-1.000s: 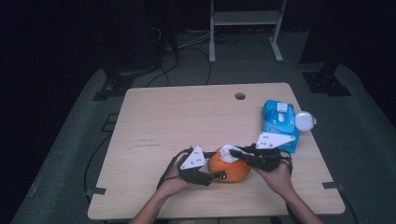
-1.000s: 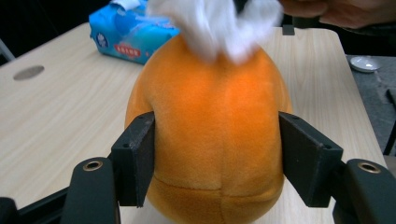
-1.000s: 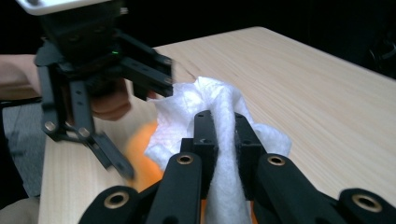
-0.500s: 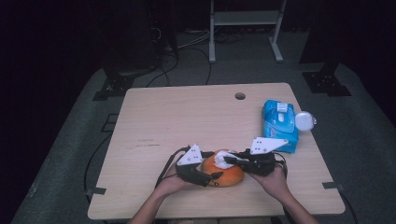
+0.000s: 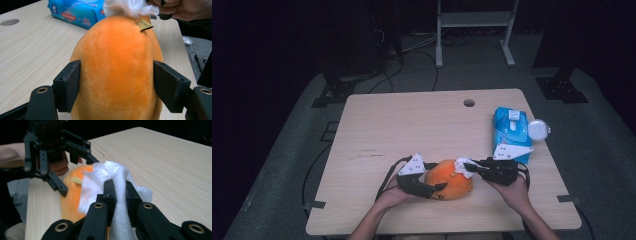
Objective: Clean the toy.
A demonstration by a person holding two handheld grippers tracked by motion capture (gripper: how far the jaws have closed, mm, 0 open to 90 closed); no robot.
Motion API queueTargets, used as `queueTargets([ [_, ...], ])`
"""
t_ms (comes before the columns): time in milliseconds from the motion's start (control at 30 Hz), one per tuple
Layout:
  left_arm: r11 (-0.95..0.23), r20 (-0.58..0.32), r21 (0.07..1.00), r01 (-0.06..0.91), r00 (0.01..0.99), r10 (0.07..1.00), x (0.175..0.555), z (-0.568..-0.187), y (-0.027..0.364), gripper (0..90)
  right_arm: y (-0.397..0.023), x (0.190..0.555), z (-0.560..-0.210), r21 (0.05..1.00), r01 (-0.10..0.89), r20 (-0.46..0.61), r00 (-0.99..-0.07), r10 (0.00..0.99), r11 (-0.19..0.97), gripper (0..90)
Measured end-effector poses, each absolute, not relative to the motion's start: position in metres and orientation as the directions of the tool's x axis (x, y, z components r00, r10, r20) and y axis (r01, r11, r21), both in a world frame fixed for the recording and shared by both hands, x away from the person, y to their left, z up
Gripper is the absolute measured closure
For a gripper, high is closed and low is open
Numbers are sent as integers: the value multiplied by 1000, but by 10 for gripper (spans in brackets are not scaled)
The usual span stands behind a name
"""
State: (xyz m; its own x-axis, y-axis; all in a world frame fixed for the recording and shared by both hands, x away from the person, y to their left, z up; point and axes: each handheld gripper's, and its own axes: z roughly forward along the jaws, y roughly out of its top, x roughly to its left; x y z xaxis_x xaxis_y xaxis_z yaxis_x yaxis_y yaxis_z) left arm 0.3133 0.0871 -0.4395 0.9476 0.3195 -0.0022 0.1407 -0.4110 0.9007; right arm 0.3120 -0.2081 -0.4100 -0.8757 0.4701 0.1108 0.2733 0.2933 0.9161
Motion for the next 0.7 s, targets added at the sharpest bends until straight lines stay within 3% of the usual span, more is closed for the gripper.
queueTargets([
  [233, -429, 26, 897, 111, 953, 301, 308, -437, 79, 263, -192, 308, -407, 921, 241, 92, -899, 429, 307, 821],
  [300, -417, 4, 900, 126, 955, 296, 310, -436, 82, 241, -194, 309, -408, 920, 246, 101, -901, 422, 305, 822],
  [433, -392, -69, 897, 203, 941, 331, 318, -435, 85, 100, -195, 308, -410, 920, 238, 93, -906, 414, 313, 821],
  [533, -394, -139, 880, 265, 937, 320, 322, -442, 83, 69, -195, 308, -411, 919, 244, 107, -911, 399, 309, 821],
  [633, -408, -121, 878, 251, 940, 319, 321, -441, 82, 173, -194, 308, -409, 917, 237, 96, -911, 401, 320, 820],
  [700, -411, -45, 893, 185, 944, 328, 317, -435, 81, 280, -194, 307, -407, 918, 238, 94, -907, 411, 317, 821],
])
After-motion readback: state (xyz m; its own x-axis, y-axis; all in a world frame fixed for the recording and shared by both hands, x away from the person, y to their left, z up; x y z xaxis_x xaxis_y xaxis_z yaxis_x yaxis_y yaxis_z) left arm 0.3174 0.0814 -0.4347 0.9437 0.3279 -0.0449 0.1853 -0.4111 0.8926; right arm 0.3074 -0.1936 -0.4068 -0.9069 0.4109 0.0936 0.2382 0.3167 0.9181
